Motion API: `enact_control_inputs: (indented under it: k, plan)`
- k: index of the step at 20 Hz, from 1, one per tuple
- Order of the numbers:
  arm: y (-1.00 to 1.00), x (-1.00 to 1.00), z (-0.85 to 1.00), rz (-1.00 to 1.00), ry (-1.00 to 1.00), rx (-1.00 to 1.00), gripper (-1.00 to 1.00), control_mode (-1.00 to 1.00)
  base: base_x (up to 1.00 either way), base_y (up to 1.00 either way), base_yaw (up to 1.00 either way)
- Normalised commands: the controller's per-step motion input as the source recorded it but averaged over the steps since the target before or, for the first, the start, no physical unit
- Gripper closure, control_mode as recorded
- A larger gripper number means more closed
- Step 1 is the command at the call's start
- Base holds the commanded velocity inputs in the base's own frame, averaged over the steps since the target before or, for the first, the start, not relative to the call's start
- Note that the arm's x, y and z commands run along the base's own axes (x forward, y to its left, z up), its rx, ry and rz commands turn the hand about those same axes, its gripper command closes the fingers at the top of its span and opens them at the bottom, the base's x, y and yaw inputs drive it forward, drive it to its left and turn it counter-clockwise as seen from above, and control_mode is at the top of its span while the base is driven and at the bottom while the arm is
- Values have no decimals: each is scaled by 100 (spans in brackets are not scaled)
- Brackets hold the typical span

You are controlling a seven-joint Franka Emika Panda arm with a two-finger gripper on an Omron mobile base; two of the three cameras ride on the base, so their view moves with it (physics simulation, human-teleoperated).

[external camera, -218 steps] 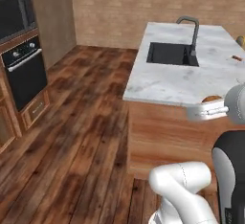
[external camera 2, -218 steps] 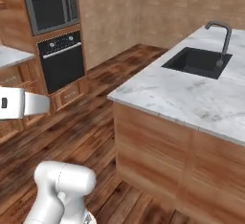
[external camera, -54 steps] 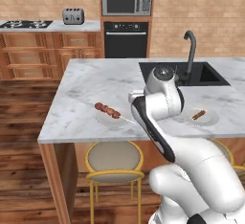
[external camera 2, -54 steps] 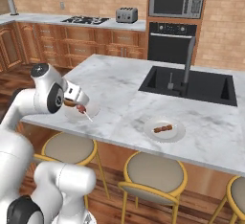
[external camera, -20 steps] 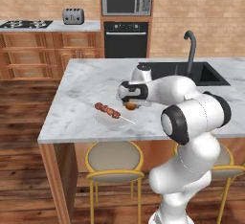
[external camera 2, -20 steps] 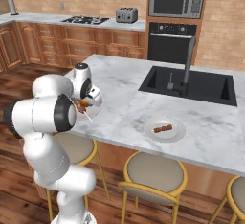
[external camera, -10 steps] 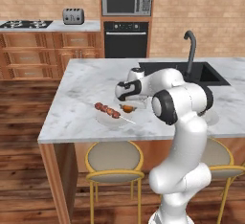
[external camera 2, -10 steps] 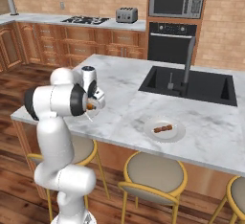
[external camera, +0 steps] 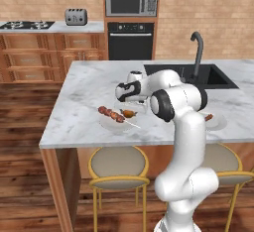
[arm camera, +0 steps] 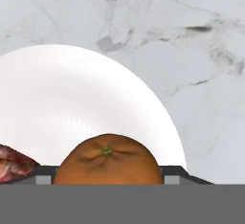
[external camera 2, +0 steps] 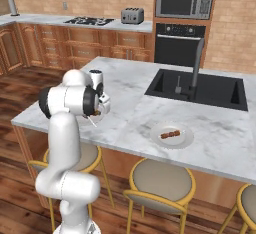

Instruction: Pick up the orange and tangerine from the fridge and place one fruit on each plate on the dining counter.

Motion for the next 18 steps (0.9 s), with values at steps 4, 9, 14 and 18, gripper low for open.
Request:
enact_control_inputs:
  k: [4,9,14,18]
  plan:
    - [0,20,-13,-2,7,0,100,-100,0,0,0]
    - [5,10,-22,-3,7,1,100,-100,0,0,0]
    - [11,1,-27,-4,6,2,100,-100,0,0,0]
    - [9,0,-24,-6,3,3,100,-100,0,0,0]
